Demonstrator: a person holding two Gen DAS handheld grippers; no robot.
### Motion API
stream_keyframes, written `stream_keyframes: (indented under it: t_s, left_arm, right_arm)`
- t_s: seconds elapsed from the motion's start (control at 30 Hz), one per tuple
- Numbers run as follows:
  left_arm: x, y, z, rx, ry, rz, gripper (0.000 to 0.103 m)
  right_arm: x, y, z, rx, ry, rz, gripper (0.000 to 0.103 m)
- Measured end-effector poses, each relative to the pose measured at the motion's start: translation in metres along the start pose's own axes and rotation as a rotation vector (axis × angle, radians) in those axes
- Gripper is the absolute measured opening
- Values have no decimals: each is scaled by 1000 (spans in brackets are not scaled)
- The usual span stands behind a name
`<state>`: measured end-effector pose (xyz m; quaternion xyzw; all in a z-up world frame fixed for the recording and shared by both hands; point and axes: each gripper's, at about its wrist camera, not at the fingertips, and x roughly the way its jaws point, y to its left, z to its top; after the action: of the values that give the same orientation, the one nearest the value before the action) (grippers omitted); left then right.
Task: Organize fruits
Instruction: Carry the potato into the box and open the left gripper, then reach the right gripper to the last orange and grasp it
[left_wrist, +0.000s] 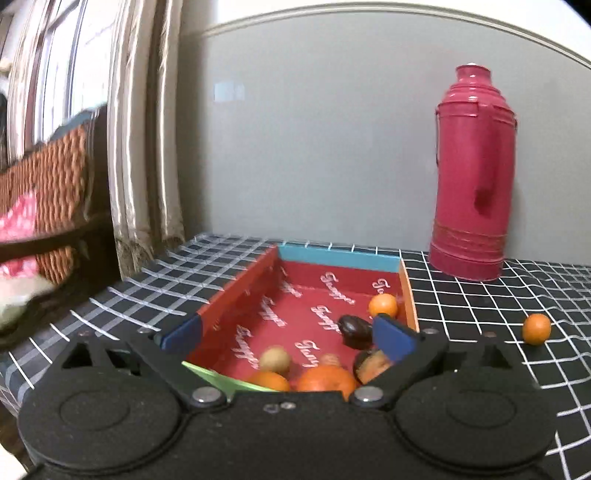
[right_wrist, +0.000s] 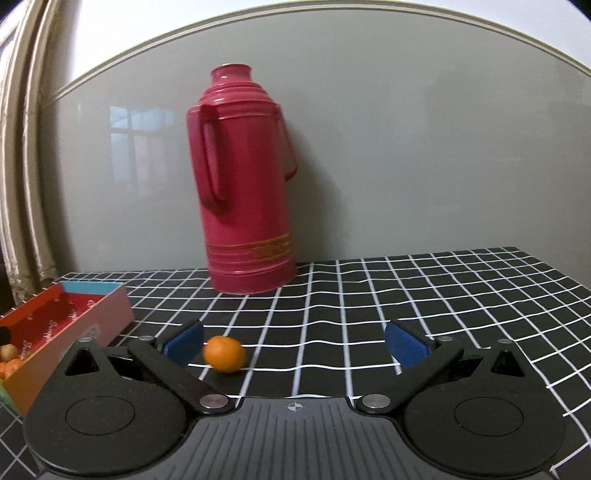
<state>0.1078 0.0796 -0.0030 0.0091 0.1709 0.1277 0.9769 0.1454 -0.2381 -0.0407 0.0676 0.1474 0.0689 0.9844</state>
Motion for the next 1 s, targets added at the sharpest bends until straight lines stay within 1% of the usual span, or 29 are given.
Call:
stream_keyframes:
  t_s: [0.13,0.2,0.4,0.63,0.87,1.0]
  left_arm:
    - [-6,4,-2,1,2,-6,96]
    - [-8,7,-2,4,-1,2,97]
    - [-6,19,-5,-13,15,6,97]
    - [-9,27,-6,10,-2,18,97]
    - [-7,48,-8,-12,8,53,97]
    - [-7,63,-10,-16,13,77,97]
  right_arm:
    - [3,13,-3,-16,8,17,103]
    - [4,18,-5,-25,15,24,103]
    - [8,28,-8,-44,23,35,103]
    - [14,38,-9,-92,30,39,103]
    - [35,53,-11,-198,69,28,103]
    - [55,56,-11,-200,124,42,103]
